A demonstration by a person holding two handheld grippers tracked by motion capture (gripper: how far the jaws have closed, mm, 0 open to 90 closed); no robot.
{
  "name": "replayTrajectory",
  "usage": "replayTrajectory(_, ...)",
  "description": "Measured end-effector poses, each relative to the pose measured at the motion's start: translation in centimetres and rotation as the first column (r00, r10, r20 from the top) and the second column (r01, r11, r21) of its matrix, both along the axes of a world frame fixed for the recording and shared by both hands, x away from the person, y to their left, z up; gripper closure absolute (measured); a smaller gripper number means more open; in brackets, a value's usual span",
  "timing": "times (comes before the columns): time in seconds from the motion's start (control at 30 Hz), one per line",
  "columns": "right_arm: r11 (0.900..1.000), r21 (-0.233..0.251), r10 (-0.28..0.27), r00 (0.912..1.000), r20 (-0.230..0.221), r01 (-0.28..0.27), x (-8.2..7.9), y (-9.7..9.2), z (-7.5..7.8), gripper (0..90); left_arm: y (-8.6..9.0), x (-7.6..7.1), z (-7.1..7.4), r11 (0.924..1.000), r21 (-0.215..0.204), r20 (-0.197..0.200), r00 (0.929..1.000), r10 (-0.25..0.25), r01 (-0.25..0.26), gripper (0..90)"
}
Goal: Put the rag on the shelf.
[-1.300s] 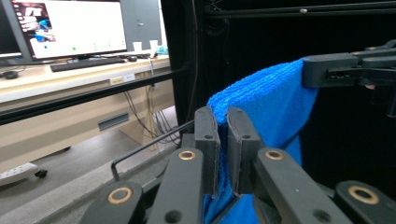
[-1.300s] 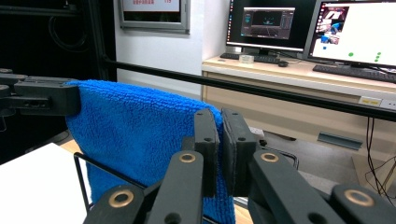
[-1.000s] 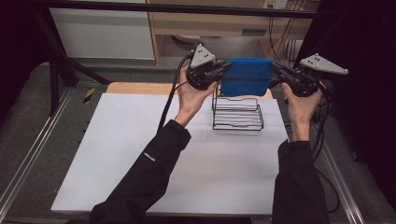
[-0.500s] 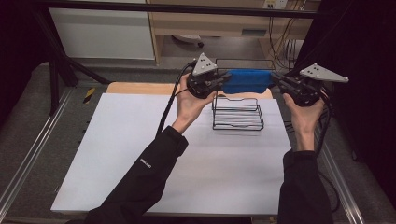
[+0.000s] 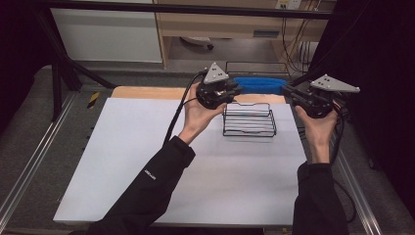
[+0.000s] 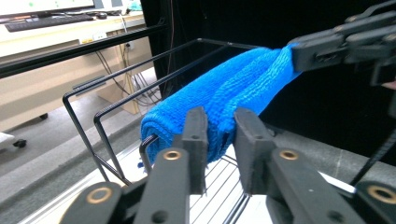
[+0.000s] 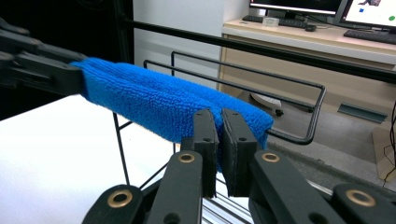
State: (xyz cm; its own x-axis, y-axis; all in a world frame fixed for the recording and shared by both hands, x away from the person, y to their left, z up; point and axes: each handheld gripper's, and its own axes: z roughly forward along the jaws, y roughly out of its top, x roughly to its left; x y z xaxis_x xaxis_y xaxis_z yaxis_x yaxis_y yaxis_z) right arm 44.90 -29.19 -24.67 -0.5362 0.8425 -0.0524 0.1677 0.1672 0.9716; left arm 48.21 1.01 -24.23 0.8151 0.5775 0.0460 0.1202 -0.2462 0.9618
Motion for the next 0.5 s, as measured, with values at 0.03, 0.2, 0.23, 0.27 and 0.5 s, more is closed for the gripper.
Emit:
replayTrajectory(0.03,1.0000,-0.001,0.000,1.0000,-0.002,0.000,0.0,0.0,-0.1,85.6,0.1,-0.1,0.2,1.0000,-0.003,-0.004,1.0000,-0.001,0.001,72.5)
replayTrajectory(0.2,1.0000,-0.006,0.004,1.0000,-0.003,-0.004,0.1,0.0,-0.5,85.5,0.7,-0.6,1.7,0.9996,-0.029,-0.009,1.0000,-0.004,0.004,69.0)
replayTrajectory(0.23,1.0000,-0.008,0.006,1.0000,-0.003,-0.006,0.1,0.0,-0.6,85.4,0.8,-0.6,2.0,0.9993,-0.036,-0.011,0.9999,0.000,0.000,69.1)
replayTrajectory(0.27,0.9999,-0.014,0.008,1.0000,-0.003,-0.008,0.2,0.1,-0.6,85.4,0.8,-0.6,2.3,0.9992,-0.040,-0.012,0.9999,0.004,-0.004,69.8)
replayTrajectory(0.5,0.9996,-0.026,0.014,0.9999,0.001,-0.014,0.2,0.2,-0.8,84.5,-0.4,0.2,1.6,0.9998,0.015,-0.091,0.9957,-0.012,0.014,86.5)
